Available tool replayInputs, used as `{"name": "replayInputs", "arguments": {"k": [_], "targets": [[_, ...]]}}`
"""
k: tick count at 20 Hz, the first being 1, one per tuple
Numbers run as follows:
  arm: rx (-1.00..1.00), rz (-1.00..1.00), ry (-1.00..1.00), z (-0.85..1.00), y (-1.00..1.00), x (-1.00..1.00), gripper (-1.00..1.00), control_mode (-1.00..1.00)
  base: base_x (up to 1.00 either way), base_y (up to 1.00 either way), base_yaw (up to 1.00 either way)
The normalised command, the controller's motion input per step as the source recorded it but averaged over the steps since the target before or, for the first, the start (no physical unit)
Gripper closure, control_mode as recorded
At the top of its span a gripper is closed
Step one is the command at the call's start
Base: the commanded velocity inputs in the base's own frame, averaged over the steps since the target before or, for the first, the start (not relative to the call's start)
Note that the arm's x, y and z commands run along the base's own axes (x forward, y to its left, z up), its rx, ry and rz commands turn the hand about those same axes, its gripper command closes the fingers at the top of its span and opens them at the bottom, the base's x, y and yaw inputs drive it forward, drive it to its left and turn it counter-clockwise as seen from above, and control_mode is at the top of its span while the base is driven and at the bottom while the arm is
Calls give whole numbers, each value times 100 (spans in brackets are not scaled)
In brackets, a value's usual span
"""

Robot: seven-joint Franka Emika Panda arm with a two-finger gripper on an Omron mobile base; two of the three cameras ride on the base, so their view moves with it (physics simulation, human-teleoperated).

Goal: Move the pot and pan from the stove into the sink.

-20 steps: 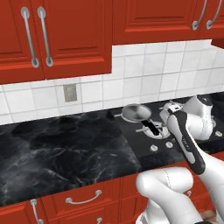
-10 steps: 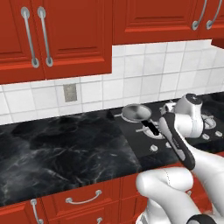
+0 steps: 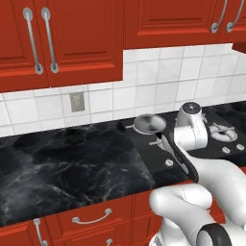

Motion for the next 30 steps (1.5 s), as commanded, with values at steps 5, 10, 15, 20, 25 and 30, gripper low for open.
{"name": "replayInputs", "arguments": {"k": [5,10,15,20,25,30], "targets": [[4,-44,4,0,-14,7,-100,-100,0,0,0],[10,-28,9,0,-38,3,-100,-100,0,0,0],[19,-14,5,0,-56,0,-100,-100,0,0,0],[17,-5,0,0,-37,-2,-100,-100,0,0,0],[9,-2,-3,0,-16,-6,-100,-100,0,0,0],[22,-10,-16,0,-18,-11,-100,-100,0,0,0]]}}
